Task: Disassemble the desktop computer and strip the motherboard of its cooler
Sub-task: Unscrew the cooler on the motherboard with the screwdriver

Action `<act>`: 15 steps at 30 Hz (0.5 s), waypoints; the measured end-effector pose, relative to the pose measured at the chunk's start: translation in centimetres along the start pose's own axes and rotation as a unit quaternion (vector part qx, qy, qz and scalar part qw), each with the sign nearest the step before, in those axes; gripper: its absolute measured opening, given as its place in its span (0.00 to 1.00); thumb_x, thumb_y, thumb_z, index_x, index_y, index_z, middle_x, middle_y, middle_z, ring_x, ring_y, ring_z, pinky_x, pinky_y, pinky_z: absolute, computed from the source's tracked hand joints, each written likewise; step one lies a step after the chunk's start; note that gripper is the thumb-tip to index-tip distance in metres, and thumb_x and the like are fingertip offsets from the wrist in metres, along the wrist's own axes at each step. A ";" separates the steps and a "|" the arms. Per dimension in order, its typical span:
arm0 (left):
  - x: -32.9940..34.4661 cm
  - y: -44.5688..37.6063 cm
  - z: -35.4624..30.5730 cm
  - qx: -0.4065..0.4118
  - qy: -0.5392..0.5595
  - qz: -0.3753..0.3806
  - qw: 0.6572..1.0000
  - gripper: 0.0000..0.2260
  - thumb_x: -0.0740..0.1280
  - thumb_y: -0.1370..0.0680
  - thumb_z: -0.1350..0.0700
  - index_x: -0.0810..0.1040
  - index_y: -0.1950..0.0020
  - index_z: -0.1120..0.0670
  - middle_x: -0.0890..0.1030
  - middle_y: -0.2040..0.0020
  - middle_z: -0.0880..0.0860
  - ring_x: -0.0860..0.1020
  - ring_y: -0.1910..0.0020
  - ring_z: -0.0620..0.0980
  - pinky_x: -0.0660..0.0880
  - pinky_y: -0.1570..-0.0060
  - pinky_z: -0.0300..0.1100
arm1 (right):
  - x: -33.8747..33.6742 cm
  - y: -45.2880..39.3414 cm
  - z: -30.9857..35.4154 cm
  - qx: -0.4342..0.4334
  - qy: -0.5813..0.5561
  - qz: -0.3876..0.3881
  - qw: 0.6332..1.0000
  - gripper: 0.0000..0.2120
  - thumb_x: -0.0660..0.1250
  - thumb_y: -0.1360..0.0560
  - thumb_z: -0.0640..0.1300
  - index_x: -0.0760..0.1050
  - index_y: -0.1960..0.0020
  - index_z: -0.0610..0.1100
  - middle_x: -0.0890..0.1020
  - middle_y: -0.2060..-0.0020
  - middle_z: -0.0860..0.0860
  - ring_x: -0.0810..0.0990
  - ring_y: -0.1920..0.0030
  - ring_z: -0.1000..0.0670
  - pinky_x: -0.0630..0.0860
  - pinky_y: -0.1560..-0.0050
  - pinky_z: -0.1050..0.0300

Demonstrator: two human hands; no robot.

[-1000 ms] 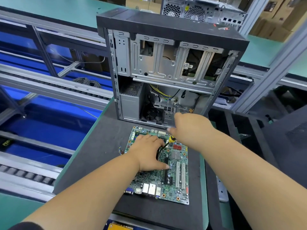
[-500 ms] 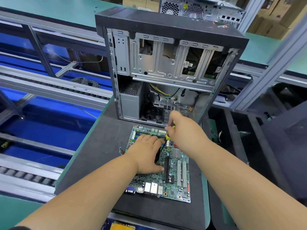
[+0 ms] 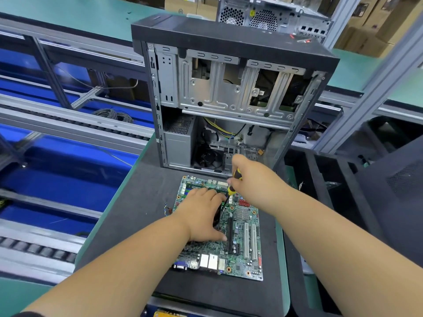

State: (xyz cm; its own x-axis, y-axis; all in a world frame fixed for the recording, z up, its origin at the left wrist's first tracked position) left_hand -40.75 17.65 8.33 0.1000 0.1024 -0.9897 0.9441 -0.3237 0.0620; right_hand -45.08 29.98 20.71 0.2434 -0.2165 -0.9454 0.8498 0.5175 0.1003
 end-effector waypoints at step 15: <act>0.2 -0.4 0.6 -0.010 0.054 0.003 0.998 0.45 0.65 0.39 0.26 0.63 0.28 0.47 0.72 0.36 0.49 0.69 0.36 0.53 0.63 0.32 0.51 | -0.3 0.3 -0.4 -0.001 0.018 0.005 1.000 0.12 0.64 0.21 0.51 0.63 0.52 0.46 0.73 0.67 0.48 0.69 0.70 0.50 0.62 0.72 0.55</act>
State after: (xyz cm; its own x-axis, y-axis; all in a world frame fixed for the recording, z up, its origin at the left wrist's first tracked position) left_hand -41.32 17.28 7.98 0.1381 0.2023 -0.9695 0.9496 -0.3052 0.0716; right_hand -45.09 30.55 20.90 0.2354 -0.1818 -0.9548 0.8465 0.5211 0.1095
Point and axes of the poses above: each hand's wrist, its own y-axis away from the middle knuckle, its own x-axis out of the palm, z = x × y, the point moved 3 cm from there along -y, towards the middle knuckle
